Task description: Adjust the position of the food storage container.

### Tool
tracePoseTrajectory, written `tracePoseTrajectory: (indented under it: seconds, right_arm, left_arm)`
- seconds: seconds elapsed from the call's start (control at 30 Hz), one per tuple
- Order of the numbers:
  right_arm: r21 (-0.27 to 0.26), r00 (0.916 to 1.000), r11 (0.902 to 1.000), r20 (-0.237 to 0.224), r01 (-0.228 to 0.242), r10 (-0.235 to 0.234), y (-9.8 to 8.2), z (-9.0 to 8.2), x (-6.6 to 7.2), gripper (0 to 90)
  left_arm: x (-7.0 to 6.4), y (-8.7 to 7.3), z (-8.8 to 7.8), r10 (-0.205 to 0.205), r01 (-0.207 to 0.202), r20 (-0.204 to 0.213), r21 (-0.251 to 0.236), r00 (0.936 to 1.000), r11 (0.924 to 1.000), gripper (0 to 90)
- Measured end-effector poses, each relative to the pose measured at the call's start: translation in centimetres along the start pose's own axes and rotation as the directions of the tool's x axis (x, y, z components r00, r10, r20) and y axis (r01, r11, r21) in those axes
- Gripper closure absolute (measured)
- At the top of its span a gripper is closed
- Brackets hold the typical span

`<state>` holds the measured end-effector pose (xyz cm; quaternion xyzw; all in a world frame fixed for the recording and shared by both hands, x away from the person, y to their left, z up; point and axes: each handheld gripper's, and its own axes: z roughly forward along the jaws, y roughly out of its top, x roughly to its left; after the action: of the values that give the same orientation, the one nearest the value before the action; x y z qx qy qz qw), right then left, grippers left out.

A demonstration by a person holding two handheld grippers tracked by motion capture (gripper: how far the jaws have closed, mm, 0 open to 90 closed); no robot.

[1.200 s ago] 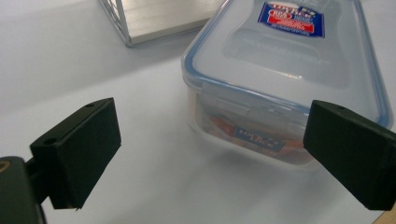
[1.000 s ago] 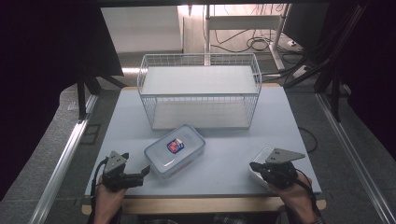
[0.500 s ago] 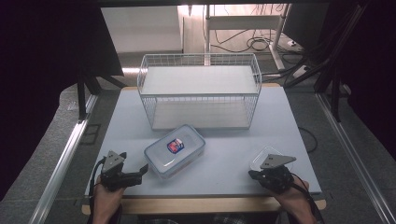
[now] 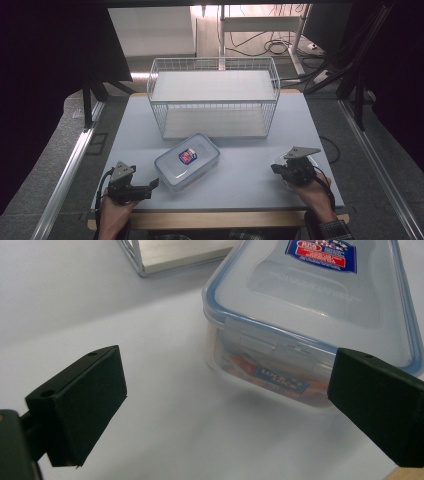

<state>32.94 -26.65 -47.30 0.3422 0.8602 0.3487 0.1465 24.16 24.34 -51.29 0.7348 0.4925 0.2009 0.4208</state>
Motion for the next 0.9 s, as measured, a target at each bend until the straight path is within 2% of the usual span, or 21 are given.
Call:
tracePoseTrajectory:
  seconds: [0.03,0.07,0.17,0.2,0.3,0.37,0.47,0.5,0.53,0.57,0.67,0.87,0.9]
  right_arm:
    - [0.000,1.0000,1.0000,0.000,0.000,0.000,0.0,0.0,0.0,89.4]
    - [-0.003,0.9998,0.9999,0.015,-0.014,0.014,0.3,0.2,-1.0,89.4]
    - [-0.008,0.9992,0.9996,0.029,-0.028,0.028,0.4,0.3,-1.7,89.4]
    - [-0.010,0.9975,0.9988,0.053,-0.048,0.048,0.5,0.3,-2.6,89.4]
    - [-0.019,0.9955,0.9972,0.059,-0.073,0.074,0.5,0.3,-3.2,89.4]
    - [-0.029,0.9944,0.9959,0.059,-0.086,0.087,0.5,0.3,-3.3,89.3]
    - [-0.052,0.9963,0.9958,0.038,-0.075,0.077,0.8,0.2,-2.8,89.4]
    - [-0.066,0.9974,0.9955,0.021,-0.068,0.069,1.1,0.2,-2.5,89.3]
    - [-0.066,0.9974,0.9955,0.021,-0.068,0.069,1.1,0.2,-2.5,89.3]
    - [-0.071,0.9979,0.9954,0.012,-0.063,0.064,1.3,0.3,-2.4,89.3]
    - [-0.079,0.9990,0.9959,0.000,-0.044,0.045,2.1,0.8,-1.8,89.4]
    - [-0.084,0.9997,0.9964,-0.023,0.005,-0.007,3.1,1.7,-0.5,89.4]
    - [-0.084,0.9997,0.9964,-0.023,0.005,-0.007,3.1,1.7,-0.5,89.4]
  left_arm:
    - [0.0,0.0,0.0,0.000,0.000,0.000,0.000,1.0000,1.0000,2.2]
    - [0.0,0.0,0.0,-0.002,0.002,-0.003,0.001,1.0000,1.0000,2.4]
    - [0.0,0.0,-0.1,-0.005,0.005,-0.004,0.008,1.0000,1.0000,3.2]
    - [0.0,0.0,-0.1,-0.002,0.002,-0.011,0.014,0.9999,0.9999,4.1]
    - [-0.1,0.1,0.0,0.002,-0.001,-0.017,0.019,0.9998,0.9998,6.3]
    - [-0.2,0.1,0.0,0.004,-0.004,-0.019,0.028,0.9998,0.9996,10.0]
    - [-0.3,0.2,0.1,0.016,-0.016,-0.008,0.054,0.9998,0.9984,16.5]
    - [-0.5,0.2,0.2,0.020,-0.020,-0.009,0.075,0.9997,0.9970,22.5]
    - [-0.5,0.2,0.2,0.020,-0.020,-0.009,0.075,0.9997,0.9970,27.4]
    - [-0.5,0.2,0.2,0.021,-0.020,-0.008,0.086,0.9998,0.9961,27.4]
    - [-0.7,0.2,0.4,0.005,-0.008,0.023,0.120,0.9997,0.9927,51.1]
    - [-0.6,0.6,1.1,-0.044,0.035,0.068,0.135,0.9967,0.9902,81.6]
    - [-0.6,0.7,1.2,-0.048,0.037,0.076,0.134,0.9960,0.9903,81.6]
